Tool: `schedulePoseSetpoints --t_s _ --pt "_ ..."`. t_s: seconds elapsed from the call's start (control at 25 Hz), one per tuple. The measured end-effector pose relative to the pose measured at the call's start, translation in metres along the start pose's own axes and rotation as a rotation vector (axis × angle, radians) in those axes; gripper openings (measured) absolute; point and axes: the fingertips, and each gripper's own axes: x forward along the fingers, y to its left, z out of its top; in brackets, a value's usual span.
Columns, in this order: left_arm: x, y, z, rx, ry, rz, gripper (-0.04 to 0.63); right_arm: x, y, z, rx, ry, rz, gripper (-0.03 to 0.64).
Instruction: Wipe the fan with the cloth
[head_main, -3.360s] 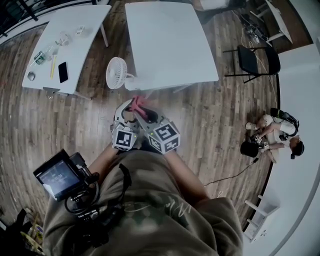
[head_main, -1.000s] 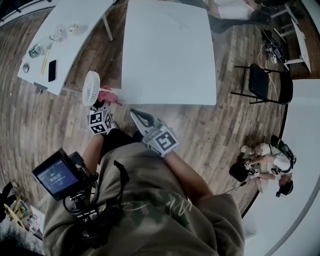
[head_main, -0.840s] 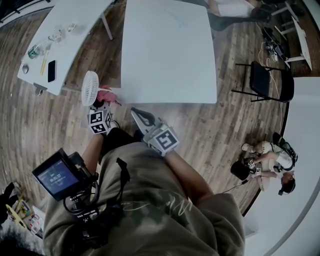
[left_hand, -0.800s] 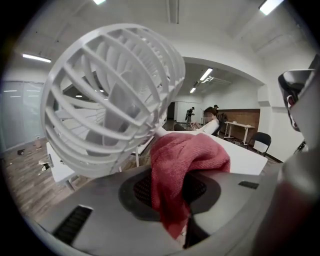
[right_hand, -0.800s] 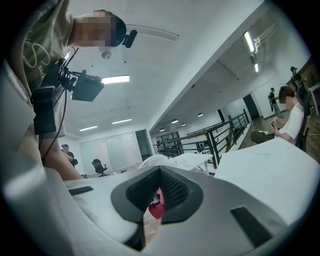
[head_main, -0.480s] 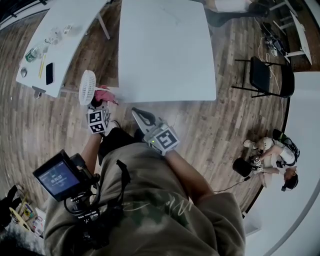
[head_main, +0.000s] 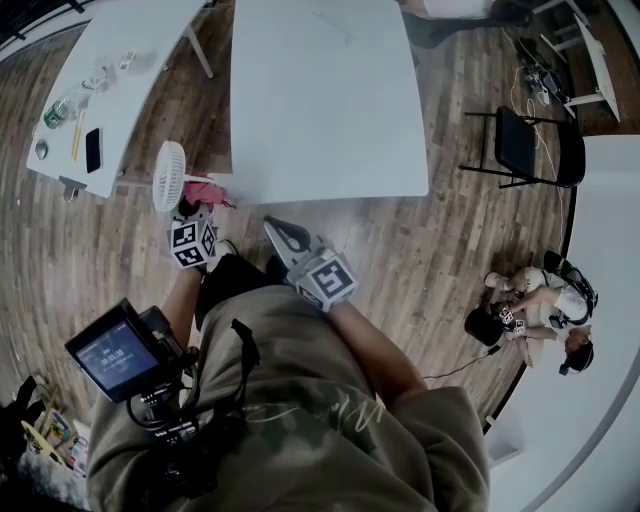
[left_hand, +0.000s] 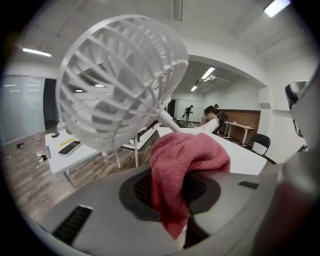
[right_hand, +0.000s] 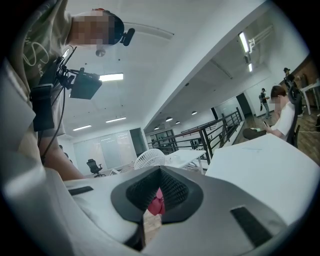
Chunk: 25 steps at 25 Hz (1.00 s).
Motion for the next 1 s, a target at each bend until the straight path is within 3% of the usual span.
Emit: schedulePoseSetpoints --t_s 0.2,0.52,0.8,1.0 --pt "-0.003 0.02 -0.016 -0.018 0.052 0.092 0.095 0.0 0.0 0.0 0.006 0.009 0.001 0.0" --pt "0.005 0.041 -0.008 -0.034 0.075 0.181 0.095 -0.002 0.013 -0.004 -0.013 0.037 0.027 0.0" --pt "0.008 0.016 0.022 -0.091 0.006 0.141 0.095 -0.005 0.009 -0.002 0.0 0.045 0.009 0.0" --pt "0.002 0.008 0.021 -0.041 0.002 0.138 0.095 -0.007 0.004 -0.003 -0.015 0.014 0.004 0.0"
